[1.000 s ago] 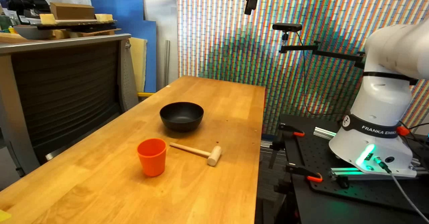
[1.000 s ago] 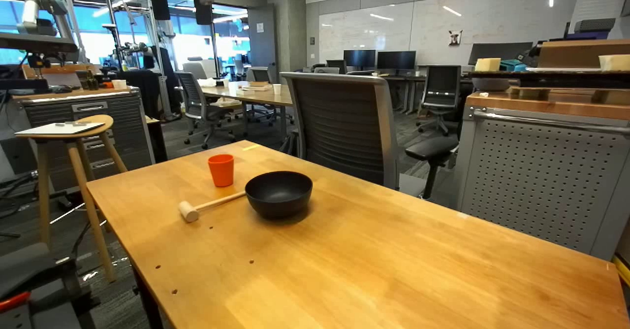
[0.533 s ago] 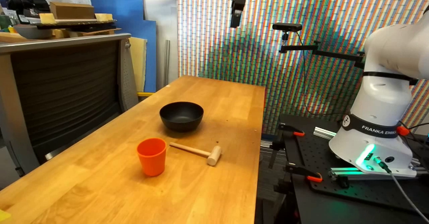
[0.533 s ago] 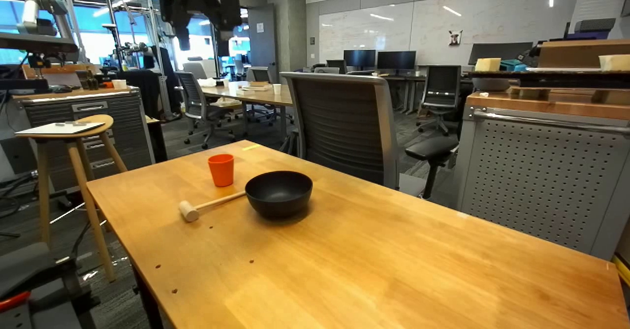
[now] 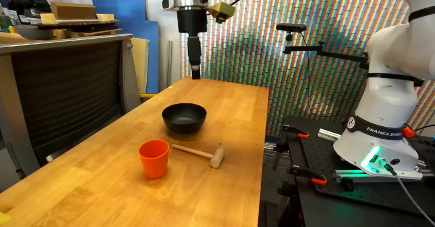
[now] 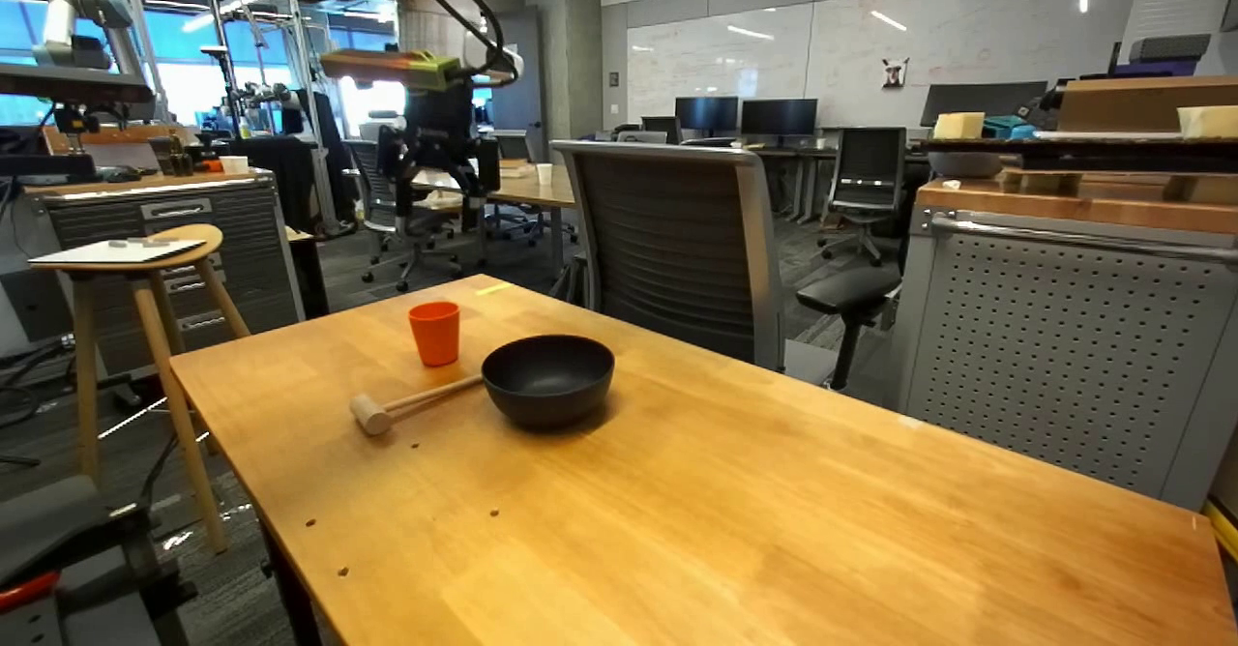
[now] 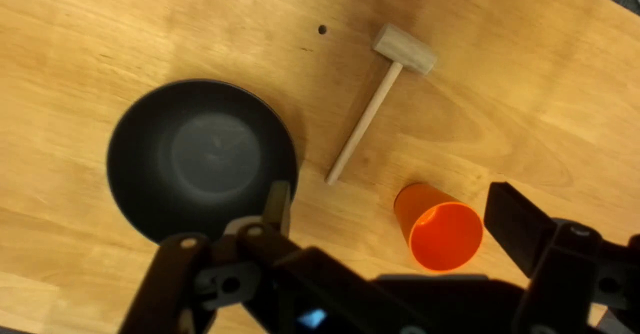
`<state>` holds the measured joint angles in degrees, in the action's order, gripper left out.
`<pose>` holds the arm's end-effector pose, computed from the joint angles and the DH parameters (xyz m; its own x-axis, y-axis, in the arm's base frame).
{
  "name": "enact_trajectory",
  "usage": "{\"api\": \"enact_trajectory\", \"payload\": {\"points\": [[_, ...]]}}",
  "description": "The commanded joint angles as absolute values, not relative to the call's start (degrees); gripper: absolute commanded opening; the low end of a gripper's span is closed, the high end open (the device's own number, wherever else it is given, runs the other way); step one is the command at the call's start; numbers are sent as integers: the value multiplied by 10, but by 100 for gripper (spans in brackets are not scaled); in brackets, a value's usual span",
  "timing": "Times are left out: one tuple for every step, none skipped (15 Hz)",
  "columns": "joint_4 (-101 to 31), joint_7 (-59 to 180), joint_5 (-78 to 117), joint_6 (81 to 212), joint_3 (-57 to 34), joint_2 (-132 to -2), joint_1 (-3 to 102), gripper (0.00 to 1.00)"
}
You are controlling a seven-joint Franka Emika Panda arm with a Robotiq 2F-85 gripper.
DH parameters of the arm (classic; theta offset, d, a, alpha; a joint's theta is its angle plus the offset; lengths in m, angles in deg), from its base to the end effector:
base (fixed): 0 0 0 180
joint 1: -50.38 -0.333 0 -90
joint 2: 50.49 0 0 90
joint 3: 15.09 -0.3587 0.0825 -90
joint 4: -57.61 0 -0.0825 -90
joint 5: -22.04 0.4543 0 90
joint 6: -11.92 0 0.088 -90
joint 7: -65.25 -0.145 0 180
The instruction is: Put the cup in the bowl
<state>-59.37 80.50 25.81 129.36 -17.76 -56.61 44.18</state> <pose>0.6110 0.1010 0.3492 0.9215 0.3800 -0.0802 0.3736 -0.9238 -0.0841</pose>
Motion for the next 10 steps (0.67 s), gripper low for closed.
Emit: {"api": "enact_trajectory", "payload": {"points": [[-466, 789, 259, 1277, -210, -704, 431, 100], [-432, 784, 253, 1274, -217, -740, 428, 100], [-403, 777, 246, 1271, -222, -770, 422, 100], [-377, 776, 242, 1267, -226, -796, 419, 100], [-351, 777, 244, 1258, -229, -820, 418, 100], [-331, 772, 239, 1260, -228, -840, 414, 100], [-311, 769, 235, 1259, -226, -859, 412, 100], [-294, 766, 231, 1255, -223, -875, 411, 100], [-281, 765, 231, 1250, -222, -888, 414, 100], [-270, 762, 231, 1244, -220, -899, 415, 100]]}}
